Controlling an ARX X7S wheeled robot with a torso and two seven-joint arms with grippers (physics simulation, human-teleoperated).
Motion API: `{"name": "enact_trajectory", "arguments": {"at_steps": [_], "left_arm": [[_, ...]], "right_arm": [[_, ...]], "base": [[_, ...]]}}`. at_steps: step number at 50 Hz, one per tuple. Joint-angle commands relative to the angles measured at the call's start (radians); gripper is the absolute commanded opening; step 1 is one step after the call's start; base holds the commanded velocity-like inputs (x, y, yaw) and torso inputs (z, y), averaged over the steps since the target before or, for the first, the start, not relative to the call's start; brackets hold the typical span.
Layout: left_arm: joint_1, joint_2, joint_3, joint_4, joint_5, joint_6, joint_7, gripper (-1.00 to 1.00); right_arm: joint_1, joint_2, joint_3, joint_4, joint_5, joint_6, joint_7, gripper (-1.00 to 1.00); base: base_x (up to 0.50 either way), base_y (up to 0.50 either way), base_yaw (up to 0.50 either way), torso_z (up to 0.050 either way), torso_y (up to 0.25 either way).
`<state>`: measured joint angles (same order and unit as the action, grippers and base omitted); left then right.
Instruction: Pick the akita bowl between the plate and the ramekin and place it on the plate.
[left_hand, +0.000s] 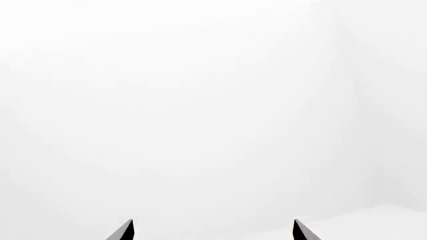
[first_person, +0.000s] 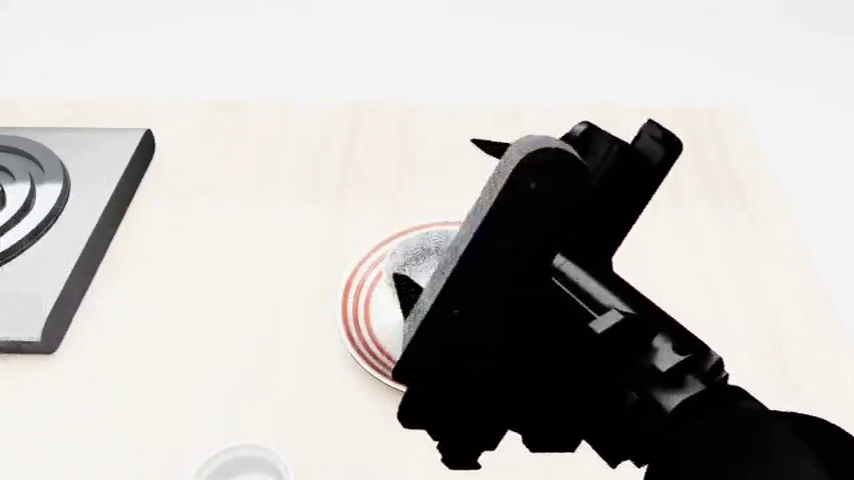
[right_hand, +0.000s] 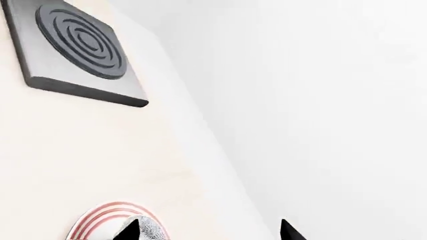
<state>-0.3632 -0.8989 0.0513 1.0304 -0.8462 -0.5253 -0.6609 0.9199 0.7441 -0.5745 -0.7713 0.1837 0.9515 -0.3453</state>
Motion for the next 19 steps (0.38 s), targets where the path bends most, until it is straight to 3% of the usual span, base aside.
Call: {"name": "enact_trajectory", "arguments": {"at_steps": [1, 4, 5, 6, 8, 10, 11, 12, 14, 19], "left_arm": [[0.205, -0.250, 0.020, 0.016, 0.144, 0.445, -0.179, 1.00], [0.248, -0.330, 0.051, 0.016, 0.260, 0.550, -0.288, 1.00], [0.254, -0.354, 0.056, 0.016, 0.283, 0.574, -0.326, 1.00], [0.301, -0.398, 0.048, 0.016, 0.400, 0.639, -0.402, 1.00], [0.373, -0.484, 0.033, 0.016, 0.477, 0.725, -0.525, 1.00], [0.446, -0.550, 0.000, 0.015, 0.522, 0.783, -0.623, 1.00], [0.515, -0.546, -0.075, 0.015, 0.533, 0.812, -0.666, 1.00], [0.631, -0.482, -0.219, 0.015, 0.545, 0.831, -0.642, 1.00], [0.762, -0.397, -0.388, 0.016, 0.544, 0.863, -0.579, 1.00], [0.824, -0.372, -0.469, 0.014, 0.565, 0.886, -0.596, 1.00]], "right_arm": [[-0.206, 0.266, 0.368, -0.276, 0.456, -0.182, 0.487, 1.00], [-0.201, 0.582, 0.149, -0.276, 0.535, -0.572, 0.828, 1.00], [-0.166, 0.646, 0.068, -0.276, 0.531, -0.657, 0.896, 1.00], [-0.161, 0.738, -0.002, -0.276, 0.501, -0.786, 0.976, 1.00], [-0.160, 0.818, -0.060, -0.276, 0.477, -0.892, 1.057, 1.00], [-0.172, 0.826, -0.073, -0.276, 0.448, -0.929, 1.097, 1.00], [-0.180, 0.826, -0.081, -0.276, 0.428, -0.957, 1.131, 1.00], [-0.181, 0.826, -0.082, -0.276, 0.416, -0.968, 1.163, 1.00], [-0.187, 0.827, -0.087, -0.276, 0.403, -0.994, 1.196, 1.00], [-0.209, 0.827, -0.107, -0.276, 0.306, -1.051, 1.318, 1.00]], "base": [[0.00, 0.00, 0.00, 0.000, 0.000], [0.00, 0.00, 0.00, 0.000, 0.000], [0.00, 0.00, 0.00, 0.000, 0.000], [0.00, 0.00, 0.00, 0.000, 0.000], [0.00, 0.00, 0.00, 0.000, 0.000], [0.00, 0.00, 0.00, 0.000, 0.000], [0.00, 0.00, 0.00, 0.000, 0.000], [0.00, 0.00, 0.00, 0.000, 0.000], [0.00, 0.00, 0.00, 0.000, 0.000], [0.00, 0.00, 0.00, 0.000, 0.000]]}}
